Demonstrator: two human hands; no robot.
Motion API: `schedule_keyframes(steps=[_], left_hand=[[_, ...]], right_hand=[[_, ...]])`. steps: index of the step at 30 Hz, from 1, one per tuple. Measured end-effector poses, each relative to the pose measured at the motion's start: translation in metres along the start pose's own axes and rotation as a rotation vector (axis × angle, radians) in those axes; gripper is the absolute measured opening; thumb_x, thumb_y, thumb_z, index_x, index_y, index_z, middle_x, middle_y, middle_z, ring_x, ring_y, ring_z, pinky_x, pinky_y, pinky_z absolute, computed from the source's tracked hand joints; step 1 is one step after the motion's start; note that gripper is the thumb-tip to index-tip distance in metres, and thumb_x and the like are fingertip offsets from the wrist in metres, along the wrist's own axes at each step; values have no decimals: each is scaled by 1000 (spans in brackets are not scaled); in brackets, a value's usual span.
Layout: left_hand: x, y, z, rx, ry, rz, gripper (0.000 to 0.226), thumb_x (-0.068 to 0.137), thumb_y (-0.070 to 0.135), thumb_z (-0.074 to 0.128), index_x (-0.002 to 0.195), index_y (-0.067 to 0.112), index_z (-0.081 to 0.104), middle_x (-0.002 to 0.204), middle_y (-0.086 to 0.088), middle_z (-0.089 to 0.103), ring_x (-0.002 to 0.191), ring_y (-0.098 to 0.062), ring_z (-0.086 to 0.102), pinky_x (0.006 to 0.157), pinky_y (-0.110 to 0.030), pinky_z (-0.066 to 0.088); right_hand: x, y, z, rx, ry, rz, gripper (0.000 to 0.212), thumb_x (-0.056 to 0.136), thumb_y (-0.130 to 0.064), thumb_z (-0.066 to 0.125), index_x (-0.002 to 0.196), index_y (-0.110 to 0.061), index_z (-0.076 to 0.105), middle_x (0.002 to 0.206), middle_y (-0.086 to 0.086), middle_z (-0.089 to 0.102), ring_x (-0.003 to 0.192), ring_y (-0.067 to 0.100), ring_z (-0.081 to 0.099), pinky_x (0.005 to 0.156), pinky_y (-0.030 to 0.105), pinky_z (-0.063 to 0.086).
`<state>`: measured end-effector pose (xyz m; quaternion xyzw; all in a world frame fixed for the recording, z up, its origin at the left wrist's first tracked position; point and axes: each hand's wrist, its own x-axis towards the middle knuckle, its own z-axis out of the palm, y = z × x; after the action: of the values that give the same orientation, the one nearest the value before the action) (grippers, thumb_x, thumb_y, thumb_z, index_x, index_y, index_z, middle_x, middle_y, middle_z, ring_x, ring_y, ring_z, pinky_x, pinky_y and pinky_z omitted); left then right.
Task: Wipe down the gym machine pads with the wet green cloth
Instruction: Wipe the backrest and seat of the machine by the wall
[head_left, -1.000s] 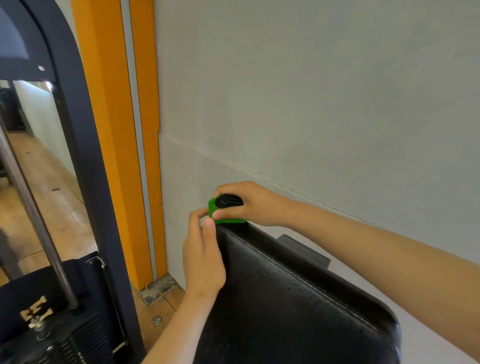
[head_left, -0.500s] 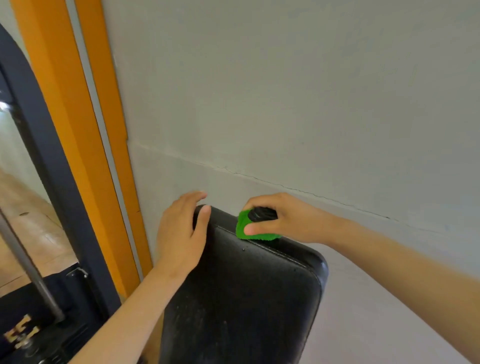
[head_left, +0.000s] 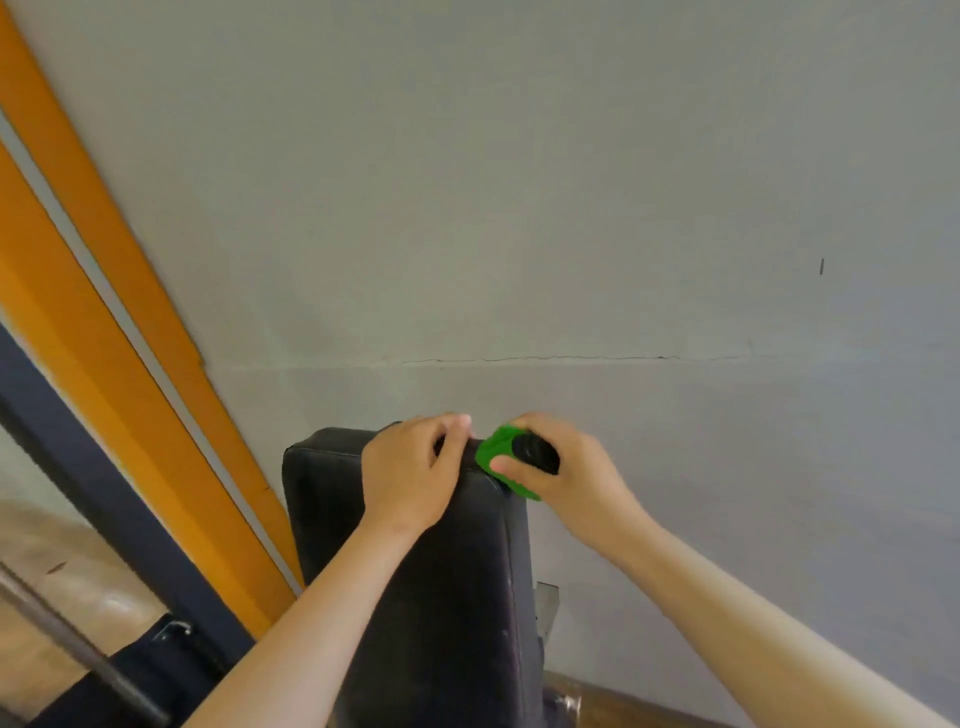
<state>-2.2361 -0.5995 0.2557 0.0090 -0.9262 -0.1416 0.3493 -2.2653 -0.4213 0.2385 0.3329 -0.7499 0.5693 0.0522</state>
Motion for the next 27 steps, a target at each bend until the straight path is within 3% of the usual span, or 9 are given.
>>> schedule_keyframes(steps=[5, 7, 10, 14, 23, 27], left_hand=[[1, -2, -2, 74, -32, -13, 56, 86, 57, 19, 79, 29, 68, 73, 14, 65, 66, 1, 54, 54, -9, 26], [-1, -1, 0, 72, -6, -20, 54, 87, 55, 21, 78, 29, 68, 73, 16, 65, 66, 4, 54, 54, -6, 26], [-2, 0, 1, 46, 15, -27, 53, 87, 53, 23, 80, 29, 69, 75, 19, 63, 68, 8, 53, 55, -6, 27], [-1, -1, 4, 20, 49, -22, 52, 85, 52, 20, 81, 31, 68, 75, 21, 61, 69, 7, 53, 55, -12, 30], [-4, -4, 10, 2, 93, 8, 53, 86, 53, 19, 78, 31, 66, 70, 14, 61, 61, 0, 51, 51, -17, 29], [-5, -9, 14, 4, 108, 41, 54, 90, 51, 22, 79, 28, 69, 69, 11, 62, 57, -2, 48, 52, -17, 27]], right_hand=[[-42, 11, 48, 326, 369, 213, 9, 86, -30, 69, 91, -31, 62, 84, -8, 67, 78, 5, 63, 70, 24, 54], [-58, 16, 65, 354, 413, 306, 17, 83, -42, 64, 92, -28, 61, 83, -6, 66, 78, 7, 64, 72, 29, 57], [-81, 26, 82, 397, 441, 404, 33, 74, -53, 56, 95, -28, 59, 87, -9, 66, 82, 8, 64, 69, 21, 55], [-98, 38, 98, 447, 445, 483, 22, 71, -52, 56, 90, -40, 50, 91, -20, 61, 86, 2, 62, 65, 11, 49], [-101, 43, 107, 407, 601, 373, 32, 76, -55, 57, 92, -28, 62, 81, -9, 66, 76, 4, 62, 63, 17, 50], [-81, 34, 104, 327, 724, 296, 18, 87, -39, 66, 92, -22, 64, 79, -8, 65, 73, 5, 61, 59, 13, 46]])
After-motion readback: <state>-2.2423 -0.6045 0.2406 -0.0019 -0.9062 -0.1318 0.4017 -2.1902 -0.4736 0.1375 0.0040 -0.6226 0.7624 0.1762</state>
